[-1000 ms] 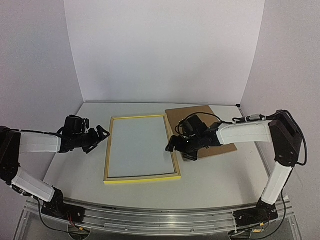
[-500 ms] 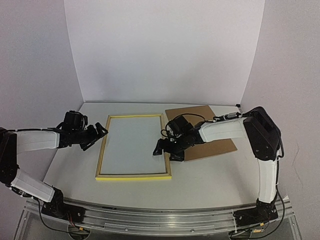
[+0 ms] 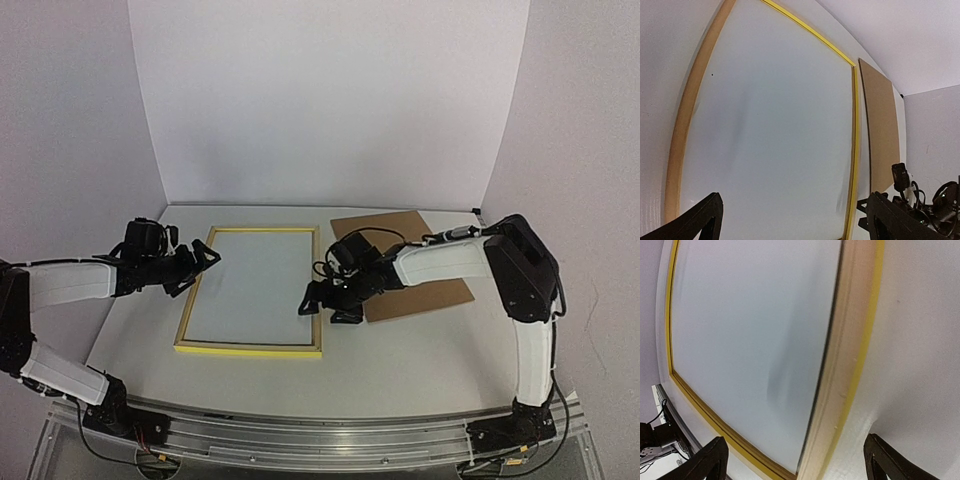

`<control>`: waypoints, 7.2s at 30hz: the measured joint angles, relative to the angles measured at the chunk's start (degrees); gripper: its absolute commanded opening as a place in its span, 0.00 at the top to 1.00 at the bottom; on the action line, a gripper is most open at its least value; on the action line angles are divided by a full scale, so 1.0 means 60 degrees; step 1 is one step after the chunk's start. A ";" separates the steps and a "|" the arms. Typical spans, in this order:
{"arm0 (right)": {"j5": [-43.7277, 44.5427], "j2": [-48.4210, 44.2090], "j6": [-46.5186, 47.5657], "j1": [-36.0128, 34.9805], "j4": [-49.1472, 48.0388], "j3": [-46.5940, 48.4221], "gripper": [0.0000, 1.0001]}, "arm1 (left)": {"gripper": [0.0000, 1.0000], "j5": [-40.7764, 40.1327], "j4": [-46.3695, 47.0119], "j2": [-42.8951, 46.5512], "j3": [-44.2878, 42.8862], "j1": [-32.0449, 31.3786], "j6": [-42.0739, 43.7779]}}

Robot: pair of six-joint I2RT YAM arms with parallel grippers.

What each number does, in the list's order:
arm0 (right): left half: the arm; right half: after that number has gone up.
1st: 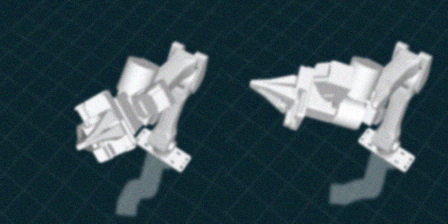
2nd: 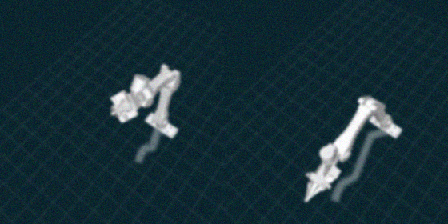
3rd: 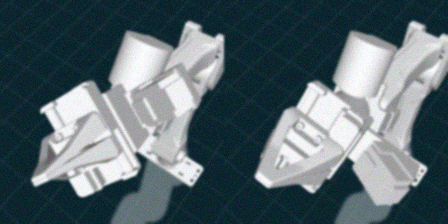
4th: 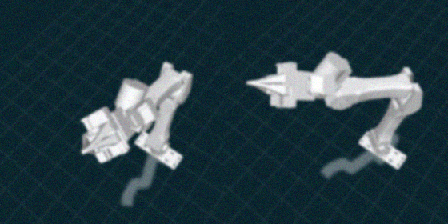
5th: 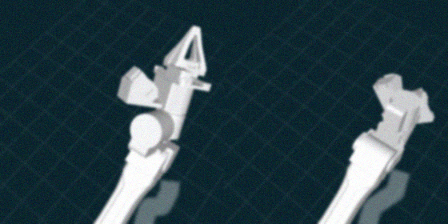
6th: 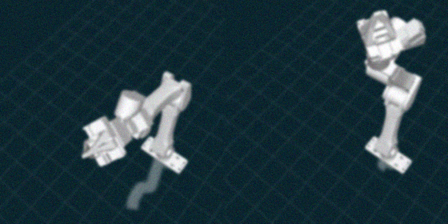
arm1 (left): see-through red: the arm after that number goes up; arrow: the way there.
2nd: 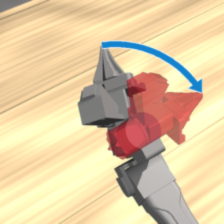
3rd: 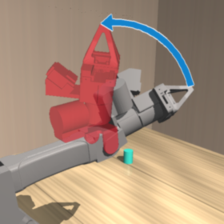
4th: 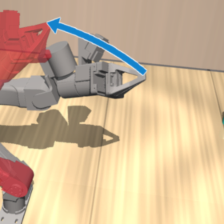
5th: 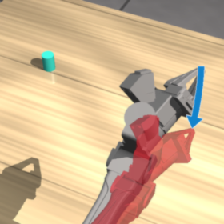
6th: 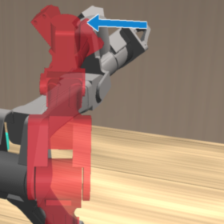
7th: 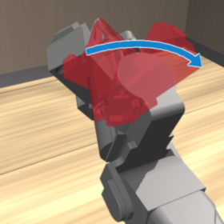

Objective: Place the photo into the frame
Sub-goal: Turn over the photo frame item at the center of the board.

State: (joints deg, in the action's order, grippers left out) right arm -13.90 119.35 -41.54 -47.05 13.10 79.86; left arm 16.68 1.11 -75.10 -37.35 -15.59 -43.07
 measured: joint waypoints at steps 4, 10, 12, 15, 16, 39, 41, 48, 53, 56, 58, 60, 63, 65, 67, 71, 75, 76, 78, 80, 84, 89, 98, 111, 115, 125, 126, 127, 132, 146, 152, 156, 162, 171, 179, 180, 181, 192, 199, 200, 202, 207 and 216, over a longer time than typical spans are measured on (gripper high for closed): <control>0.0256 -0.1588 0.0157 0.1264 0.0253 -0.1326 0.09 | 0.00 0.0537 0.0680 -0.0547 -0.0386 -0.0659 -0.0270; 0.0806 -0.3384 0.0818 0.4331 0.0601 -0.1895 0.07 | 0.00 0.0835 0.1316 -0.3214 -0.2940 -0.3053 -0.0446; 0.0845 -0.3559 0.1100 0.5176 0.0728 -0.1880 0.07 | 0.00 0.0977 0.1458 -0.4206 -0.3898 -0.3693 -0.0580; 0.0710 -0.3437 0.1547 0.6385 0.1066 -0.1783 0.07 | 0.00 0.1238 0.1547 -0.5773 -0.5396 -0.4452 -0.0788; 0.0591 -0.3314 0.1688 0.6716 0.1200 -0.1699 0.08 | 0.00 0.1316 0.1544 -0.6340 -0.5956 -0.4657 -0.0894; -0.1021 0.0415 0.4238 0.8920 0.2334 0.0997 0.13 | 0.00 0.0772 -0.0185 -1.0733 -1.1042 -0.5458 -0.2323; -0.1430 0.0501 0.4329 0.8933 0.2317 0.1019 0.15 | 0.00 0.0700 -0.0198 -1.0761 -1.1089 -0.5458 -0.2335; -0.3158 0.0611 0.4865 0.9008 0.2243 0.0797 0.19 | 0.00 0.0671 -0.0280 -1.0873 -1.1286 -0.5445 -0.2357; -0.3878 0.0586 0.5094 0.9224 0.2214 0.0562 0.21 | 0.01 0.0615 -0.0366 -1.0938 -1.1410 -0.5357 -0.2375; -0.4077 0.0462 0.4953 0.9260 0.2290 0.0486 0.23 | 0.00 0.0576 -0.0369 -1.0938 -1.1419 -0.5318 -0.2375; -0.4194 0.0276 0.4787 0.9273 0.2350 0.0473 0.24 | 0.01 0.0523 -0.0366 -1.0938 -1.1419 -0.5299 -0.2375; -0.4349 -0.0064 0.4603 0.9287 0.2372 0.0458 0.24 | 0.00 0.0504 -0.0362 -1.0938 -1.1417 -0.5284 -0.2375; -0.4786 -0.0895 0.4217 0.9293 0.2330 0.0391 0.26 | 0.01 0.0500 -0.0340 -1.0938 -1.1401 -0.5279 -0.2377; -0.5258 -0.1544 0.3901 0.9288 0.2176 0.0274 0.27 | 0.00 0.0504 -0.0254 -1.0938 -1.1364 -0.5276 -0.2379; -0.5793 -0.2170 0.3575 0.9236 0.2004 0.0123 0.29 | 0.00 0.0508 -0.0113 -1.0938 -1.1304 -0.5276 -0.2379; -0.6457 -0.2709 0.3165 0.8918 0.1774 0.0019 0.34 | 0.01 0.0527 0.0070 -1.0938 -1.1238 -0.5283 -0.2376; -0.6727 -0.2726 0.2785 0.8279 0.1794 -0.0205 0.41 | 0.00 0.0548 0.0351 -1.0938 -1.1093 -0.5298 -0.2387; -0.6701 -0.2726 0.2709 0.8153 0.1837 -0.0246 0.48 | 0.00 0.0549 0.0459 -1.0937 -1.1046 -0.5301 -0.2390; -0.6448 -0.2739 0.2555 0.7873 0.1934 -0.0287 0.64 | 0.01 0.0501 0.0577 -1.0931 -1.0984 -0.5302 -0.2409; -0.6035 -0.2846 0.2412 0.7746 0.2003 -0.0300 0.73 | 0.01 0.0506 0.0685 -1.0922 -1.0913 -0.5279 -0.2414; -0.4866 -0.3264 0.2231 0.7532 0.2277 -0.0318 0.86 | 0.00 0.0507 0.0955 -1.0878 -1.0736 -0.5287 -0.2407; -0.3224 -0.3898 0.2616 0.7399 0.3268 -0.0265 1.00 | 0.00 0.0440 0.1000 -1.0683 -1.0454 -0.5377 -0.2310; -0.2463 -0.4448 0.3602 0.7393 0.4461 0.0116 1.00 | 0.00 0.0157 0.0146 -1.0222 -1.0179 -0.5486 -0.1810; 0.2609 -0.5302 0.5255 0.4227 0.6114 0.2052 1.00 | 0.00 -0.0792 -0.1270 -0.6687 -0.8987 -0.5398 -0.0719; 0.4556 -0.5283 0.5685 0.2748 0.6253 0.2312 1.00 | 0.00 -0.0795 -0.0873 -0.5221 -0.9010 -0.5208 -0.0750; 0.8907 -0.3781 0.6087 -0.0374 0.6260 0.2888 1.00 | 0.00 -0.0971 0.0152 -0.4943 -0.9073 -0.4937 -0.2020; 0.9030 -0.3652 0.6109 -0.0583 0.6255 0.2888 1.00 | 0.00 -0.1065 0.0152 -0.4991 -0.9073 -0.4938 -0.2130; 0.9115 -0.3540 0.6131 -0.0768 0.6252 0.2888 1.00 | 0.00 -0.1147 0.0155 -0.5039 -0.9073 -0.4946 -0.2245; 0.9468 -0.3116 0.6234 -0.1467 0.6196 0.2910 1.00 | 0.06 -0.1670 0.0164 -0.5190 -0.9029 -0.4955 -0.2715; 1.0340 -0.2514 0.6205 -0.2289 0.6056 0.2975 1.00 | 0.42 -0.2766 -0.0447 -0.5750 -0.8677 -0.4956 -0.3600; 1.0753 -0.2015 0.6203 -0.2787 0.5964 0.2975 1.00 | 0.70 -0.2836 -0.0537 -0.5768 -0.8356 -0.4955 -0.3754; 1.0848 -0.1670 0.6146 -0.3091 0.6003 0.2973 1.00 | 0.93 -0.2897 -0.0628 -0.5768 -0.8009 -0.4954 -0.3997; 1.0350 -0.1298 0.5469 -0.3426 0.5850 0.2879 0.50 | 1.00 -0.2895 -0.0598 -0.5757 -0.7533 -0.4955 -0.4610; 0.7426 -0.2655 0.4822 -0.3570 0.5385 0.2613 0.15 | 1.00 -0.1713 0.0495 -0.5539 -0.6547 -0.4516 -0.3691; 0.5042 -0.5464 0.4398 -0.3027 0.4976 0.1840 0.11 | 1.00 0.1411 0.1360 -0.5000 -0.6261 -0.3160 -0.1549; 0.4635 -0.5819 0.4282 -0.2633 0.4878 0.1645 0.11 | 1.00 0.1797 0.1477 -0.4849 -0.6112 -0.2962 -0.1363; 0.4249 -0.6131 0.4177 -0.2126 0.4752 0.1403 0.11 | 1.00 0.2216 0.1628 -0.4651 -0.5903 -0.2738 -0.1223; -0.1073 -0.6717 0.3170 0.3421 0.3074 -0.1570 0.16 | 1.00 0.5695 0.4127 -0.2383 -0.3442 -0.0817 -0.2254; -0.3177 -0.6030 0.2819 0.3568 0.1539 -0.2020 0.19 | 1.00 0.6926 0.5304 -0.1813 -0.2484 -0.0810 -0.3336; -0.3390 -0.6027 0.2751 0.3566 0.1308 -0.2064 0.19 | 1.00 0.7002 0.5514 -0.1720 -0.2295 -0.0802 -0.3515; -0.3811 -0.6022 0.2559 0.3563 0.0743 -0.2197 0.21 | 1.00 0.7102 0.5963 -0.1567 -0.1941 -0.0787 -0.3887; -0.4839 -0.5994 0.1392 0.3563 -0.1317 -0.3142 0.26 | 1.00 0.7112 0.7063 -0.1343 -0.1250 -0.0784 -0.4783; -0.5766 -0.5634 -0.1076 0.2907 -0.4830 -0.4180 0.59 | 1.00 0.6926 0.8343 -0.1352 -0.1015 -0.0777 -0.5513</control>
State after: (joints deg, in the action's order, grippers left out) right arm -48.49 85.55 -48.00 -29.61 -15.88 54.78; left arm 58.24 51.17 -83.21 -43.44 -20.25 -76.14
